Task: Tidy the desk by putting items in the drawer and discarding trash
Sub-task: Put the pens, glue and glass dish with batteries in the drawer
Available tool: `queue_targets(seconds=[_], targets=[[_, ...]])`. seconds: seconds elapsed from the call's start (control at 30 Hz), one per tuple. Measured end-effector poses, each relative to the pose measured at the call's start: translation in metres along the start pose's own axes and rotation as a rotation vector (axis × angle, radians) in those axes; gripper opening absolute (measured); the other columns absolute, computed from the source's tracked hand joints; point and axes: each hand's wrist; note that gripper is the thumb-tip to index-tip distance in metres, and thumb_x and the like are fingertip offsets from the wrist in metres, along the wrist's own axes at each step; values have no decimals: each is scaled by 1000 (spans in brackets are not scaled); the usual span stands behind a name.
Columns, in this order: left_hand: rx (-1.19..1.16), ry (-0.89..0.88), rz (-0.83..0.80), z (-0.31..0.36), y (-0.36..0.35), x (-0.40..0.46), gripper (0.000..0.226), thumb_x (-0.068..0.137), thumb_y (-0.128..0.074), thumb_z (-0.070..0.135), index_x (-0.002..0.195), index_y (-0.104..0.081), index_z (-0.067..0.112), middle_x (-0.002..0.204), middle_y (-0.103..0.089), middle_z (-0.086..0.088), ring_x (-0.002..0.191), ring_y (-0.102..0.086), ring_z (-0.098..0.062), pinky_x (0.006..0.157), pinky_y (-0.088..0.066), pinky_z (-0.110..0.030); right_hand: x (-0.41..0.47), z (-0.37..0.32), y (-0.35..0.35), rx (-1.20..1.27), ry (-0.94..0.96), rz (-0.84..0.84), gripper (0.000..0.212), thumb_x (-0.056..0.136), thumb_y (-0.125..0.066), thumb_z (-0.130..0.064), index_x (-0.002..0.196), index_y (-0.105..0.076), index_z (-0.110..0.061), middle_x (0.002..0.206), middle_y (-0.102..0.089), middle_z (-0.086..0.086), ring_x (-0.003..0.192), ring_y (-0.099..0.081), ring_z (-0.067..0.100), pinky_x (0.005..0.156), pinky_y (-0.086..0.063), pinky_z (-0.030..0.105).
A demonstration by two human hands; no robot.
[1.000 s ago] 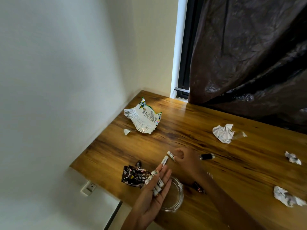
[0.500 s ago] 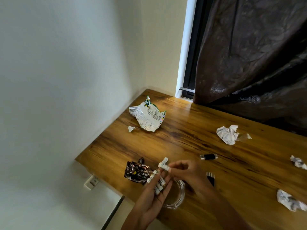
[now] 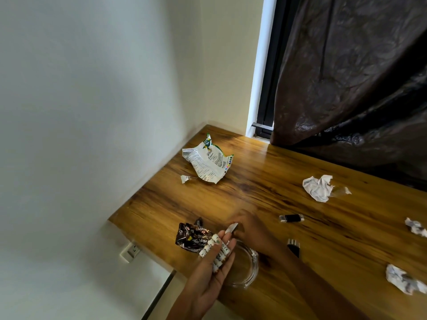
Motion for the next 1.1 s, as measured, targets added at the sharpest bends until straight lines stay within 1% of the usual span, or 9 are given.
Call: queue_targets(seconds=[0.1,0.23,0.43,0.6,0.77,0.83,0.9,1.0,1.1], targets=[[64,31,23,-4,-1,-5,30,91,-49,8,119,-59,4,116,-68,-12,105,-65,-20,90,-52,-34,5,1,-3,-73,17,-9,24,85,-62,-18,107,-67,-22,118,-54,-3,114,-42,18,93,-38,31],[86,114,63,-13,-4,-8,30,89,-52,5,117,-61,2,114,-69,-14,105,-65,-23,85,-53,-34,3,3,-1,-121,-4,50,15,84,-63,-20,98,-67,-18,108,-57,-4,108,-45,16,85,-38,28],[42,205,142,-20,-14,-6,34,93,-51,13,119,-55,-9,106,-66,-23,95,-62,-31,66,-59,-36,-23,16,0,192,-152,156,15,79,-70,-18,94,-68,-20,96,-60,-6,87,-57,10,78,-48,25],[72,166,227,-19,-22,-4,35,91,-51,18,117,-56,-5,116,-60,-25,106,-57,-35,88,-50,-43,-44,19,12,350,-176,223,15,81,-69,-14,92,-65,-23,88,-60,-10,82,-57,5,70,-44,14],[160,91,298,-15,-33,-11,29,94,-49,21,112,-55,-1,104,-61,-20,94,-56,-29,85,-44,-37,-56,20,20,399,-201,251,17,80,-71,-18,93,-65,-25,92,-63,-9,83,-58,5,67,-42,12],[177,69,308,-12,-36,-14,35,95,-47,23,121,-52,0,100,-59,-16,90,-54,-24,92,-37,-36,-58,19,23,420,-201,247,17,79,-71,-18,93,-65,-26,91,-63,-10,82,-57,2,64,-41,11],[197,80,304,-9,-36,-18,47,95,-46,26,132,-45,-2,102,-57,-13,102,-53,-26,99,-33,-36,-60,15,27,426,-185,222,18,79,-71,-19,90,-63,-31,90,-63,-13,81,-58,1,64,-42,11],[206,91,289,-7,-33,-24,54,96,-43,31,138,-39,-3,124,-52,-17,131,-39,-29,107,-28,-35,-63,11,30,363,-144,155,17,80,-70,-21,90,-62,-32,89,-62,-12,82,-58,2,66,-42,11],[172,89,289,-4,-29,-31,59,95,-43,33,141,-33,-3,143,-41,-20,136,-34,-29,112,-23,-37,-66,9,29,265,-95,69,16,81,-69,-22,90,-62,-33,90,-58,-14,81,-56,-1,65,-42,8]])
Point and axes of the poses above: each hand's wrist, its own x-axis towards the middle knuckle, its own y-axis out of the back of the hand, z = x × y
